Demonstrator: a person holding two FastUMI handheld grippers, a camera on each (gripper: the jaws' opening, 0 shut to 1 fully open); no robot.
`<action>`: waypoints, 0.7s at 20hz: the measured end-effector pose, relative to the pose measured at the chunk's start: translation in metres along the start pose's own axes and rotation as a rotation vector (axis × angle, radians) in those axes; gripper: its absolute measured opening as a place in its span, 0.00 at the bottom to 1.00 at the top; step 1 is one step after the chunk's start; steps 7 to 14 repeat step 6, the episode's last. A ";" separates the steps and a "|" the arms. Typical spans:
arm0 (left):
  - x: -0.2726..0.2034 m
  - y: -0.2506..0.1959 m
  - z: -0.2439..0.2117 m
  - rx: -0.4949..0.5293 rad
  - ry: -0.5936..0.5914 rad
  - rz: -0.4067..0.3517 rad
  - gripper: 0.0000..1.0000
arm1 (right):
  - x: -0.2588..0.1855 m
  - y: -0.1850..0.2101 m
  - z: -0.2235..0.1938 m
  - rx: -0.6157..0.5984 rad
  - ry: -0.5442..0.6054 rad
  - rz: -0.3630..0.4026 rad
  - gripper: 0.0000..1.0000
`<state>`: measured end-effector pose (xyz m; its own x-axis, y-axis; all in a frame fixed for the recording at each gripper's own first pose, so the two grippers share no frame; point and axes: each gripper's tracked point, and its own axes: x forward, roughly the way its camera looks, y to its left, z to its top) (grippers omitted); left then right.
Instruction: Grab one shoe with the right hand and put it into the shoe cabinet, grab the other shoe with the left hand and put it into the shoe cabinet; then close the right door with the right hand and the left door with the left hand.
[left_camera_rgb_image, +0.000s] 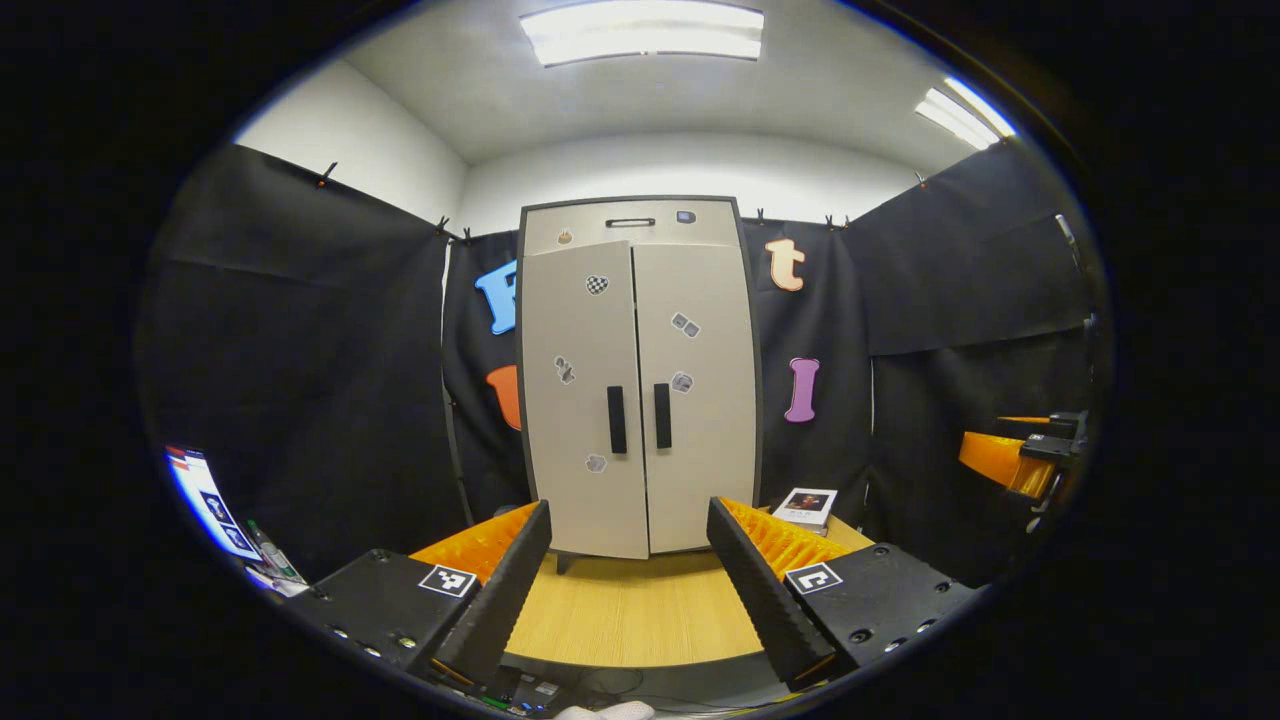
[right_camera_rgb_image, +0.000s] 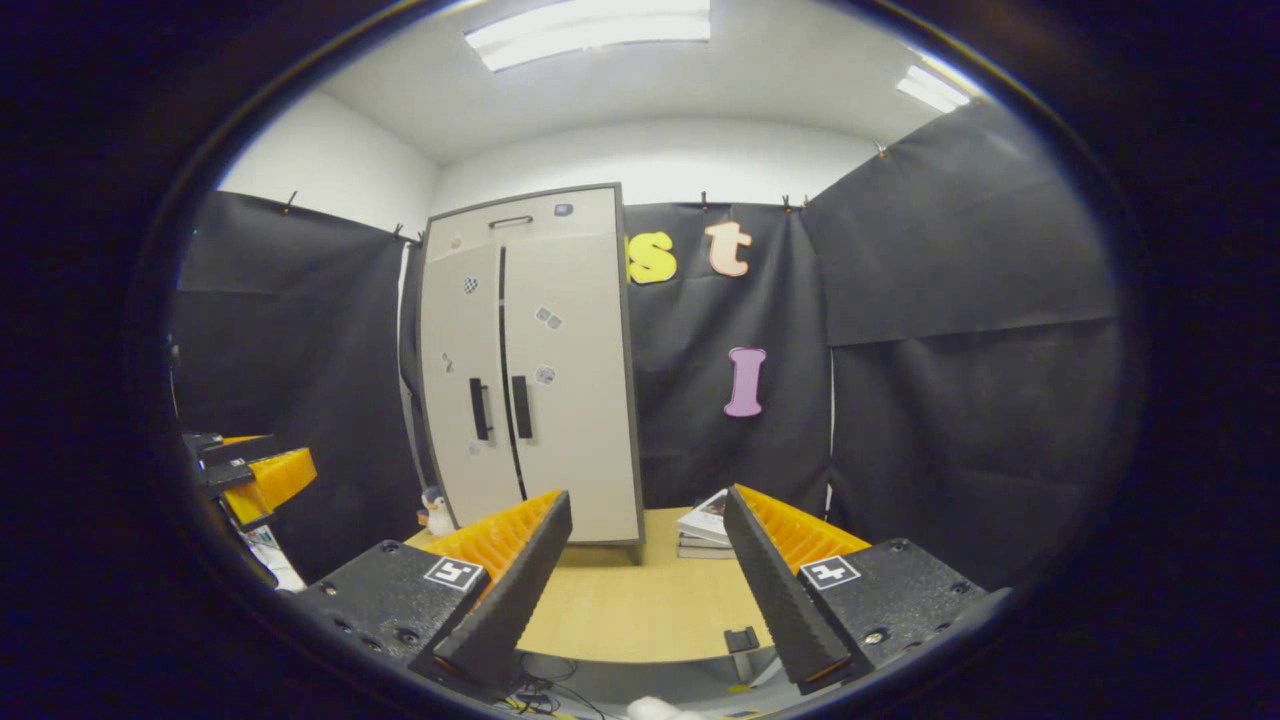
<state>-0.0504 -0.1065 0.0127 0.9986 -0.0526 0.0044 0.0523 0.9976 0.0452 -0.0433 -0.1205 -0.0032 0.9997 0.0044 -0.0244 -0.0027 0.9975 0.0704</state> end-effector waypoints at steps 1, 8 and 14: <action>0.001 -0.001 0.000 0.001 0.001 -0.001 0.96 | 0.001 0.001 0.001 0.004 0.000 0.003 1.00; 0.004 -0.001 0.000 -0.001 -0.001 0.004 0.96 | 0.003 0.001 0.004 -0.003 -0.011 0.010 1.00; 0.004 -0.001 0.000 -0.001 -0.001 0.004 0.96 | 0.003 0.001 0.004 -0.003 -0.011 0.010 1.00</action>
